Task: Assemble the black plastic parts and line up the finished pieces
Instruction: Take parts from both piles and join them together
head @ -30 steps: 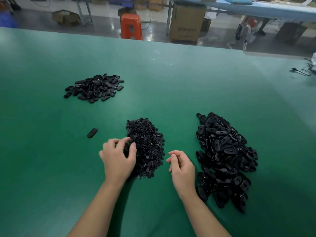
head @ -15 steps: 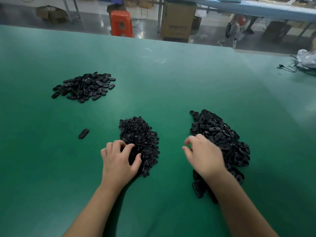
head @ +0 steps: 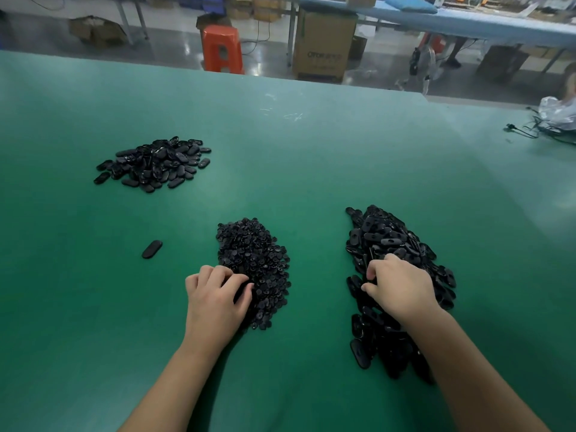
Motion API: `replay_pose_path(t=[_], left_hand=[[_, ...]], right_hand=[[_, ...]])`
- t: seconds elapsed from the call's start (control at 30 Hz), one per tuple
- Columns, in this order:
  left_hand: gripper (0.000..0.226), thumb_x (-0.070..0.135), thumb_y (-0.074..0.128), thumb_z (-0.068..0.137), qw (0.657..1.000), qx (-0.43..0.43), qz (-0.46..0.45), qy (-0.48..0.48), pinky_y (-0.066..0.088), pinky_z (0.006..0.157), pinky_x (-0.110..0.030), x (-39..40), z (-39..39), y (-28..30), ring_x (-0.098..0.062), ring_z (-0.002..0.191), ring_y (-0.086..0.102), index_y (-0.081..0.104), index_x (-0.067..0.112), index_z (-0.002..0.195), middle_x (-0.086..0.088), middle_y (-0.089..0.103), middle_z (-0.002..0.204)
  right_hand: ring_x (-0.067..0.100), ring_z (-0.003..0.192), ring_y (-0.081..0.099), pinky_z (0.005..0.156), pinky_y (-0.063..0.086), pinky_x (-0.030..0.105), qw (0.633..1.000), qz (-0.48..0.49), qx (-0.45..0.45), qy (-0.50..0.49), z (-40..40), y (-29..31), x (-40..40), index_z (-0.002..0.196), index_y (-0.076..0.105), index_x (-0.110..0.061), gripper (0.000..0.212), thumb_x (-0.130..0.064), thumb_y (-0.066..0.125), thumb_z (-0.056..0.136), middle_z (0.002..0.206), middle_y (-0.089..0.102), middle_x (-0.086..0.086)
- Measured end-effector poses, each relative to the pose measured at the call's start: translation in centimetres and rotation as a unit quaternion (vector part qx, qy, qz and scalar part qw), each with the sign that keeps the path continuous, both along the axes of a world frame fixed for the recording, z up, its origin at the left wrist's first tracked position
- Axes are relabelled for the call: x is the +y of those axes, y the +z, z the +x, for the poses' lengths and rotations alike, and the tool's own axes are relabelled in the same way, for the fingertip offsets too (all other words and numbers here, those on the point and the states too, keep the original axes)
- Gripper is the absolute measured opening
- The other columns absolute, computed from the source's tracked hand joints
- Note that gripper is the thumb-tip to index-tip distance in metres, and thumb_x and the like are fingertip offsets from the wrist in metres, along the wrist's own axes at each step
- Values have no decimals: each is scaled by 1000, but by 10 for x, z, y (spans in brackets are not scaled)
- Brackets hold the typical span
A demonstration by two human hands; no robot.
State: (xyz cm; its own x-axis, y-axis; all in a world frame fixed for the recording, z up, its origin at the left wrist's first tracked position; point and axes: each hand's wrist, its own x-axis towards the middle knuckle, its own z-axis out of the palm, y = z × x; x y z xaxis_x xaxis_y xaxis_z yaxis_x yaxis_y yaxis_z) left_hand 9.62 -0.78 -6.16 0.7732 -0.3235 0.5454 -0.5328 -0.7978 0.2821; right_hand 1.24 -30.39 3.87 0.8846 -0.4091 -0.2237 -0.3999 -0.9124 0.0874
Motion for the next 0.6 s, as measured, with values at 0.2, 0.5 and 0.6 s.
replay_pose_path(t=[0.2,0.5,0.6], left_hand=[[27,42,58,89,1000,-6,-4,-10,32,78,-37,-1,0,0,-23,86,55,75,21,84,6,61,85],[26,40,60,90,999,-20,-6,-25,30,79,-34,0,1,0,-22,85,54,72,20,78,7,61,85],[25,38,60,91,999,-33,-14,-29,29,79,-33,0,0,1,-22,82,55,70,19,77,6,61,84]], right_hand=[[16,95,61,70,41,29,1000,-3,4,-5,1,-2,-6,114,60,-29,33,-55,63,94,112,55,-6],[16,81,61,66,44,29,998,-3,-67,-16,-1,-5,-10,103,66,-28,16,-39,53,101,102,56,-7],[13,77,59,63,43,28,992,22,-122,-37,1,4,-16,100,66,-29,16,-39,53,102,93,57,-10]])
